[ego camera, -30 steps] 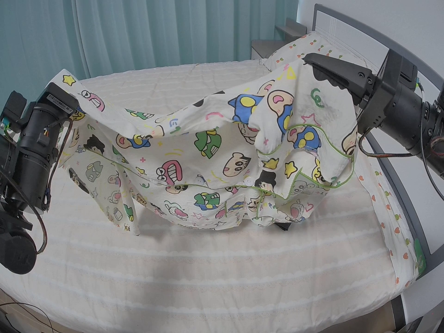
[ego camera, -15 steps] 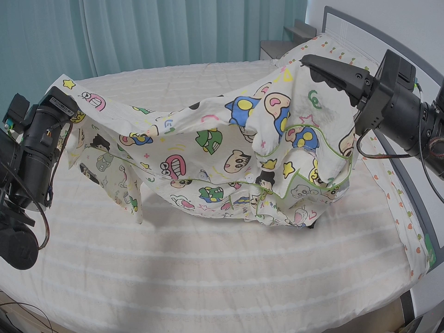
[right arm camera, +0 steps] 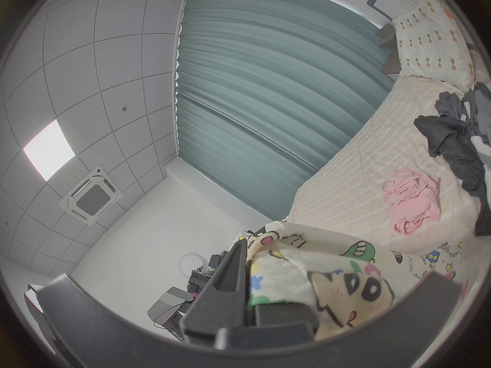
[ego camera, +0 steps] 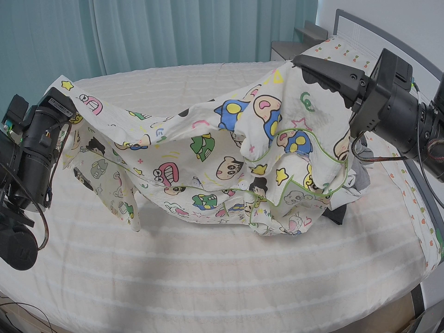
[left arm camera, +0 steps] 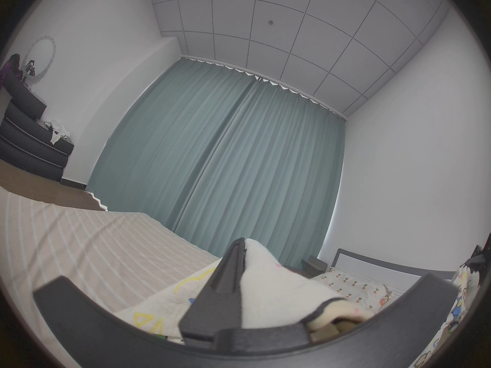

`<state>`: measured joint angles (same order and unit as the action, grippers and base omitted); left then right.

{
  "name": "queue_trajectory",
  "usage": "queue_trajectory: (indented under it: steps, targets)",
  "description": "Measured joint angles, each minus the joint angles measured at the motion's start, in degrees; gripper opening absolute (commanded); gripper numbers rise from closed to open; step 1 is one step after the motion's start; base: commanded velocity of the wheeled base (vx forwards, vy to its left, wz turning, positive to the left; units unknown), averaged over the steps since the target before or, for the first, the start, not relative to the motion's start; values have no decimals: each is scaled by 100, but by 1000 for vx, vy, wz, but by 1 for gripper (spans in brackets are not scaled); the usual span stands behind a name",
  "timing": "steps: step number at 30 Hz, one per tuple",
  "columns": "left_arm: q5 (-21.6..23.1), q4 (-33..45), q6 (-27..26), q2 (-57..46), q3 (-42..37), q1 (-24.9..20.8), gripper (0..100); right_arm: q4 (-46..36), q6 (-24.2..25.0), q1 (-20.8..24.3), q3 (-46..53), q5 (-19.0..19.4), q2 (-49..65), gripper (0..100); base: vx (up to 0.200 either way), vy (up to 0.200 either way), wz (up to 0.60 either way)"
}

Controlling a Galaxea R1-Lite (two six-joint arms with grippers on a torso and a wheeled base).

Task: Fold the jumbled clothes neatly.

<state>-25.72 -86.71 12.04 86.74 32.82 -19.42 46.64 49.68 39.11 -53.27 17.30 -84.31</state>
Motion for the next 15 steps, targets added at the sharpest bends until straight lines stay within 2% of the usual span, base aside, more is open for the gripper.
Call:
queue_trajectory:
  steps: [15]
  targets:
    - [-9, 17, -28, -57, -10, 63, 0, 2, -17, 35, -133, 7, -188, 0, 0, 200, 0]
